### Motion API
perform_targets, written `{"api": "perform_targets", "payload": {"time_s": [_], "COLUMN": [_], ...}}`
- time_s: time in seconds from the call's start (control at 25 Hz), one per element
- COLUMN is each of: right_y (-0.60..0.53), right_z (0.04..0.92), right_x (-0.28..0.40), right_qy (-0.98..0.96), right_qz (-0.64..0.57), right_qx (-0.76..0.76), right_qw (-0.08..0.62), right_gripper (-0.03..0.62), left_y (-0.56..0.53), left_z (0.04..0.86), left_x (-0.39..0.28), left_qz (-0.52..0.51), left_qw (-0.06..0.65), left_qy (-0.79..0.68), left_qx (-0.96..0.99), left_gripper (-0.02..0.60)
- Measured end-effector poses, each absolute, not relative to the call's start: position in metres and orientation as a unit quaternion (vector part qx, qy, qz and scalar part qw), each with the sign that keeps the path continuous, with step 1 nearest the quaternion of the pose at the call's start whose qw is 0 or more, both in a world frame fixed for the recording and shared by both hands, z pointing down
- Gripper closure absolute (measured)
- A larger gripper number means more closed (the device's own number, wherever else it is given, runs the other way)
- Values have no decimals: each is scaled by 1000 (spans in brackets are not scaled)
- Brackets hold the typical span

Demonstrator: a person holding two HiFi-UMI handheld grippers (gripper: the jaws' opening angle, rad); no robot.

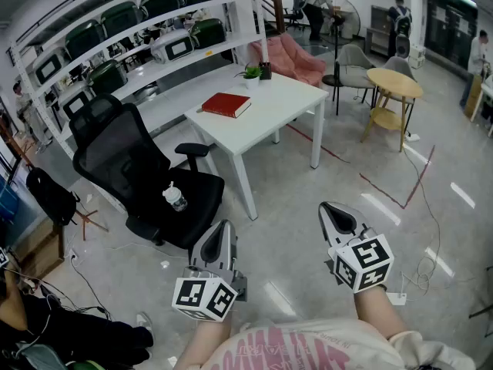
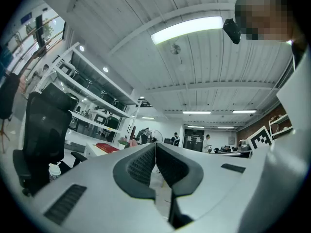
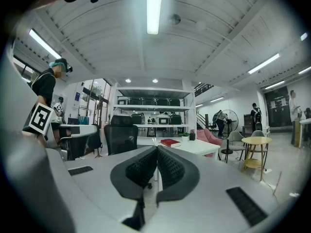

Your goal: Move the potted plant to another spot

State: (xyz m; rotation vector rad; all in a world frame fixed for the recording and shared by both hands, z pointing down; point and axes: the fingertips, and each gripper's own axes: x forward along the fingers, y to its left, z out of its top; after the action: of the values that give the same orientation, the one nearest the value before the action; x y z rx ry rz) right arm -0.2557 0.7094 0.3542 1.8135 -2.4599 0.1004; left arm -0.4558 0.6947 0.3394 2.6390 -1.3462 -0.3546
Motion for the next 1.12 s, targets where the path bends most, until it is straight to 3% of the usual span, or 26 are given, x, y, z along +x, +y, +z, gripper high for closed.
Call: {"api": "perform_targets", "payload": {"time_s": [0.36,0.6,1.12], "right_y": [714,695,559], "right_z": [361,372,373], "right_x": [-251,-246,-236], "right_qy": [-803,-801,-776], "right_qz": [39,75,125], "right_qx": [594,593,618], "right_qw": [42,3,-11], "right_gripper": [582,580,580], "left_y": [702,682,527], "left_z": [345,359,352], "left_x": [-456,-467,-454], "left_qz": [-111,-116,-129], "left_qw": [87,110,129], "left_qy": [-451,-459,-412], "left_qx": [881,874,893], "left_gripper": [557,557,557]}}
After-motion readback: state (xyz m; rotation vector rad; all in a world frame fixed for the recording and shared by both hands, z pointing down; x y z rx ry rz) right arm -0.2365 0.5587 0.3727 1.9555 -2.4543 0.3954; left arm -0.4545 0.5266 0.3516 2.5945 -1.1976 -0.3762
